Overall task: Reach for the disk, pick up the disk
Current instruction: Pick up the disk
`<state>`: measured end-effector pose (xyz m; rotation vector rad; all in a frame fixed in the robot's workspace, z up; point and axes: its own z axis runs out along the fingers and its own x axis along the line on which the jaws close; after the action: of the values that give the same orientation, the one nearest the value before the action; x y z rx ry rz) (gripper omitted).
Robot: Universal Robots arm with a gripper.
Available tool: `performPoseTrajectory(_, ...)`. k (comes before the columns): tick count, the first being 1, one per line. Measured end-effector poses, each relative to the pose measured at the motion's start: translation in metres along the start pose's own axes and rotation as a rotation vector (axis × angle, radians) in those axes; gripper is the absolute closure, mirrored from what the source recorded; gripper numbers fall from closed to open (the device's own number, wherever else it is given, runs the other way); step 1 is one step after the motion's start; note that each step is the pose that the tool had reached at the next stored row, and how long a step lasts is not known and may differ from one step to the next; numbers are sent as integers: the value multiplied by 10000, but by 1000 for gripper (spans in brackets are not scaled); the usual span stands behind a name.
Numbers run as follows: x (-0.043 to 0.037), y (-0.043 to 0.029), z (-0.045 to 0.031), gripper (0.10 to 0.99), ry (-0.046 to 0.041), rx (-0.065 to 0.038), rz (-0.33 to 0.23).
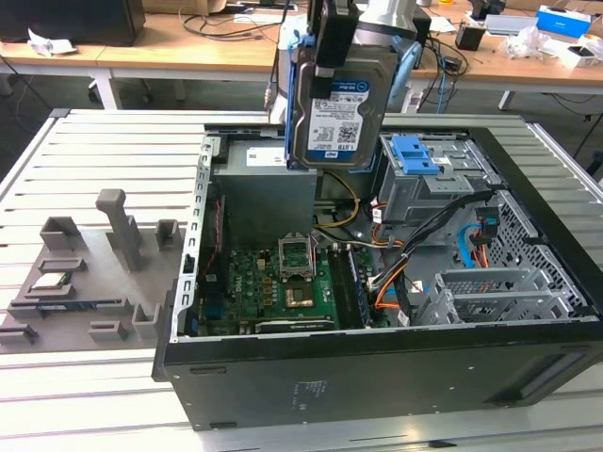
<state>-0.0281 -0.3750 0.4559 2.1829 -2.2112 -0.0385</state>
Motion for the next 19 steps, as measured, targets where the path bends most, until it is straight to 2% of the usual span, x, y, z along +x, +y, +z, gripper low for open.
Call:
performPoseTrajectory(12,199,-13,1,718,-1,0,0)
performPoseTrajectory(16,317,-21,2,718,-1,1,0)
performPoseTrajectory(19,371,-25,2,718,0,0,0)
